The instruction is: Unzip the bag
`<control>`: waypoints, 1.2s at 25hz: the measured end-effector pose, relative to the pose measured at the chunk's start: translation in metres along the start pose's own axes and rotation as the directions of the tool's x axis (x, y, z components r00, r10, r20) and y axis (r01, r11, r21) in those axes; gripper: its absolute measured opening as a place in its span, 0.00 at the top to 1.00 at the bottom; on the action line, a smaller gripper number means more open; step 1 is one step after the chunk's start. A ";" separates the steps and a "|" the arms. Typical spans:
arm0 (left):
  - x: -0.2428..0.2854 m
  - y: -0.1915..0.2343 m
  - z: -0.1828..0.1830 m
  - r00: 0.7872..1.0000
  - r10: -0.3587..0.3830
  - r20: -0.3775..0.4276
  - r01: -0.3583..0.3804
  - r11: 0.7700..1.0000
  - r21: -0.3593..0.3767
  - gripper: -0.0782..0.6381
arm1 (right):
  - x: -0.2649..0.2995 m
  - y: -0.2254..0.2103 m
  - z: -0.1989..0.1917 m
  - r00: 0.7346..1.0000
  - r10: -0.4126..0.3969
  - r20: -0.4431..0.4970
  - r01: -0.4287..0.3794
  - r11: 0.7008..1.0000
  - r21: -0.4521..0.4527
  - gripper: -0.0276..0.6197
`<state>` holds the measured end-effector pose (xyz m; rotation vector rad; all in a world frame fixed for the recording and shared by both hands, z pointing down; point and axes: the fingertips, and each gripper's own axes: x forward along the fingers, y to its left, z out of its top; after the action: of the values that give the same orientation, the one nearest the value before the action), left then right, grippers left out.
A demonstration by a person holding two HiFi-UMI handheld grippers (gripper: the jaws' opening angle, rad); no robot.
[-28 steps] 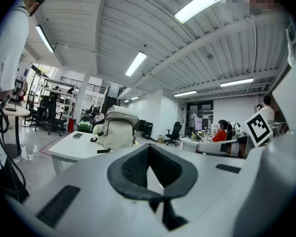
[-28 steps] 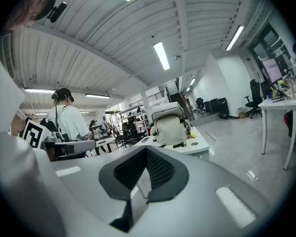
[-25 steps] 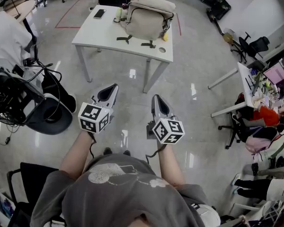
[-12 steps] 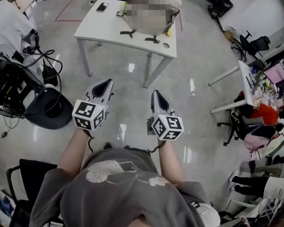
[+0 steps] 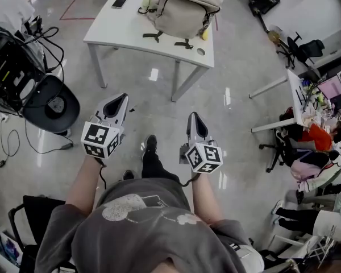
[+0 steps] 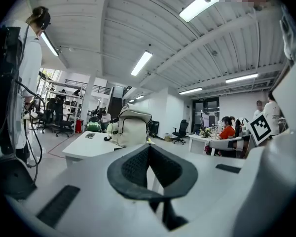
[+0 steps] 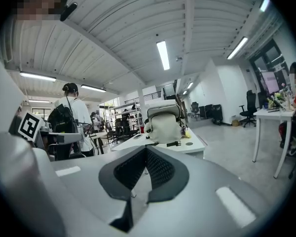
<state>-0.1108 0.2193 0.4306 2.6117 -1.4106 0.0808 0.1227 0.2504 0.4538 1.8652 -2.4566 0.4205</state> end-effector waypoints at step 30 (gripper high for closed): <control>0.248 0.106 0.034 0.991 0.129 -0.031 -0.129 0.992 0.004 0.88 | 0.303 -0.098 0.065 0.977 0.212 0.001 -0.212 0.977 -0.019 0.96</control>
<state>-0.0635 -0.0479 0.4427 2.5072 -1.5679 0.1394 0.1398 -0.0738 0.4658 1.6026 -2.6624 0.3999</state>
